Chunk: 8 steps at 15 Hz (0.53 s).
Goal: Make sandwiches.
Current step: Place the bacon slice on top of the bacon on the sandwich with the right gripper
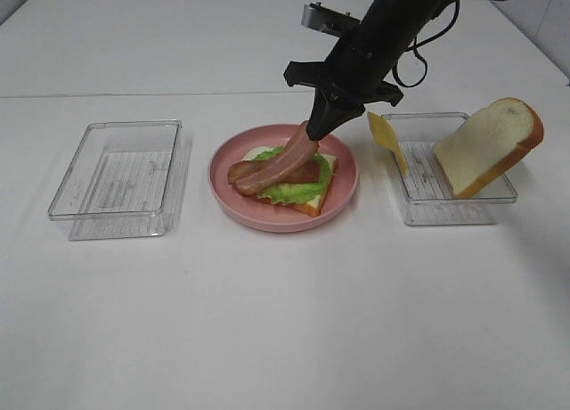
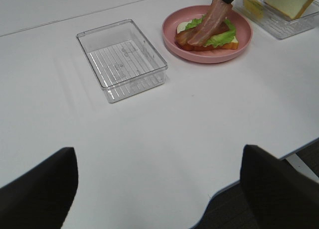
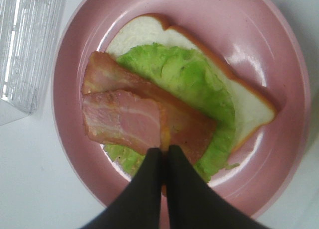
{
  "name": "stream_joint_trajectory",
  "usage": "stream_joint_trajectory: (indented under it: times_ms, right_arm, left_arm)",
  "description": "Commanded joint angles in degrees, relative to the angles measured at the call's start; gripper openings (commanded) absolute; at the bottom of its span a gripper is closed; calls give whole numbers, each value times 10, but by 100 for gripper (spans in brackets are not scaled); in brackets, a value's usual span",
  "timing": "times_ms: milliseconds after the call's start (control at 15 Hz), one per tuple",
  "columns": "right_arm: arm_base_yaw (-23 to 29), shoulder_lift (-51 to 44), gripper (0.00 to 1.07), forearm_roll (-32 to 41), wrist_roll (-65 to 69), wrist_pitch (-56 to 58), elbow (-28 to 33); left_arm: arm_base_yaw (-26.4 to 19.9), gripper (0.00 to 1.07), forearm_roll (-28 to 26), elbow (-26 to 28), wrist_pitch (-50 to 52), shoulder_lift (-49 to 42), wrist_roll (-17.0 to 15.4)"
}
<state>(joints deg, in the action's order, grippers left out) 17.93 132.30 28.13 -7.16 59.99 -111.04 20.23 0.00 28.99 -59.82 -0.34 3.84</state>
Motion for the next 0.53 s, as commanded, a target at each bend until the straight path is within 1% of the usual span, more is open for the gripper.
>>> stream_joint_trajectory:
  times_ms: [67, 133, 267, 333, 400, 467, 533]
  right_arm:
    - [-2, -5, 0, -6, 2, -14, 1]
    - [-2, -5, 0, -9, 2, -14, 1]
    - [-2, -5, 7, -11, 2, -11, 1]
    - [-2, -5, 27, -11, 2, -10, 1]
    - [-2, -5, 44, -13, 2, -11, 1]
    - [-2, -5, 57, -16, 2, -14, 1]
    - [-2, -7, 66, -20, 2, -14, 1]
  left_arm:
    - [3, 82, 0, -2, 10, -12, 1]
    - [3, 82, 0, -2, 10, -12, 1]
    - [3, 82, 0, -2, 10, -12, 1]
    - [3, 82, 3, -2, 10, -12, 1]
    - [3, 82, 3, -2, 10, -12, 1]
    - [3, 82, 3, -2, 10, -12, 1]
    - [3, 82, 3, -2, 10, -12, 1]
